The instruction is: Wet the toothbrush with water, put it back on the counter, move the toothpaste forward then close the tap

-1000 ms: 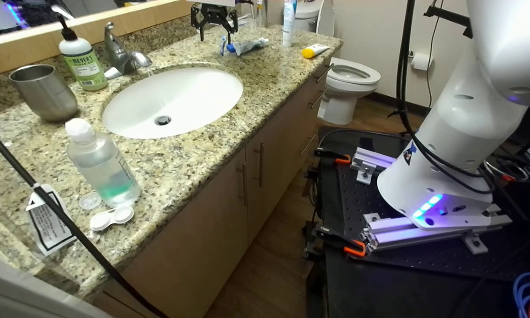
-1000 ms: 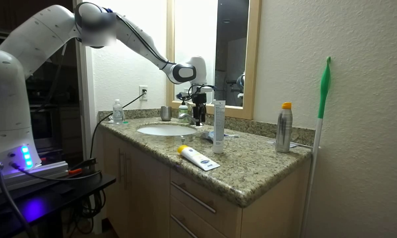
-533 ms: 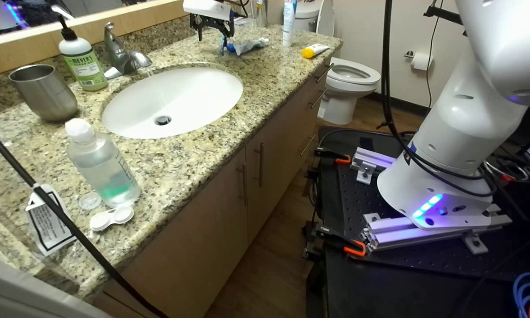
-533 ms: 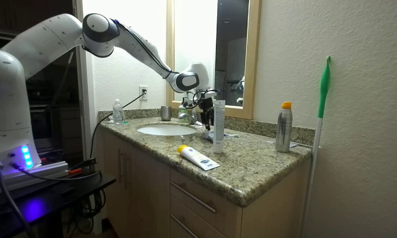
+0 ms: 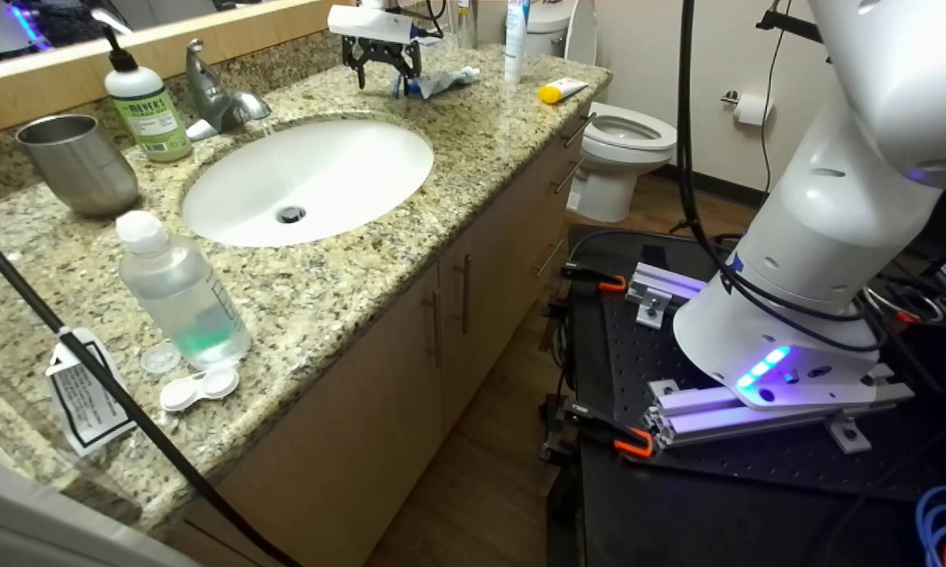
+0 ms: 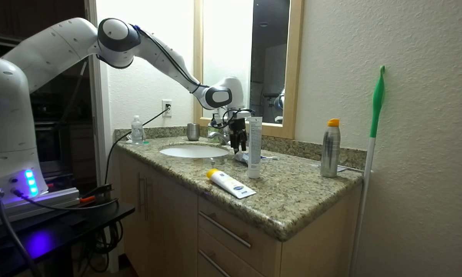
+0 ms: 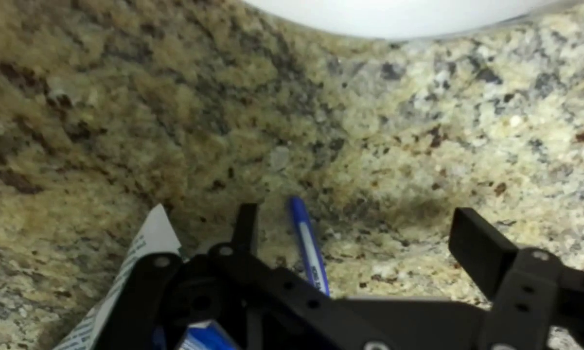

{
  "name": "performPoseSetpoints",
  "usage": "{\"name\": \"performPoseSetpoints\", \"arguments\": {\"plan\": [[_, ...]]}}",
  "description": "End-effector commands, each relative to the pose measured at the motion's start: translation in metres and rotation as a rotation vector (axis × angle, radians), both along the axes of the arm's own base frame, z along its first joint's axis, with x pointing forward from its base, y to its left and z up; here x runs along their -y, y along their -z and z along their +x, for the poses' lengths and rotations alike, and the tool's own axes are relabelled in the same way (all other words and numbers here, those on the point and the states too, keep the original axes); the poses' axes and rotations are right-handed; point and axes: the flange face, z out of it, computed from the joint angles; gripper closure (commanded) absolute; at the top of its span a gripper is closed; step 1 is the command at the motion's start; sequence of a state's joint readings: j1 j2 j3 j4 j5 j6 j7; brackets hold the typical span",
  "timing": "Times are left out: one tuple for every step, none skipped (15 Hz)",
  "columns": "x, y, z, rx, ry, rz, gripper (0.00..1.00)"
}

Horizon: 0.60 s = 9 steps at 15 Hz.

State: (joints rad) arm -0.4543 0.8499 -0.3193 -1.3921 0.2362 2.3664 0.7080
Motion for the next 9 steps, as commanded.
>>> {"name": "performPoseSetpoints", "arguments": {"plan": [[0.001,0.000,0.000,-0.003,0.001,0.004,0.00],[0.001,0.000,0.000,-0.005,0.001,0.006,0.00],[0.001,0.000,0.000,-0.005,0.002,0.006,0.00],[0.006,0.003,-0.002,-0.015,0.008,0.001,0.00],[0.009,0.007,-0.004,-0.020,0.017,0.000,0.00],[0.015,0.012,-0.007,-0.029,0.029,-0.001,0.00],[0.018,0.016,-0.009,-0.034,0.038,-0.008,0.00],[0.030,0.020,-0.014,-0.039,0.062,-0.016,0.00],[0.013,0.008,-0.009,-0.023,0.033,-0.006,0.00]]}}
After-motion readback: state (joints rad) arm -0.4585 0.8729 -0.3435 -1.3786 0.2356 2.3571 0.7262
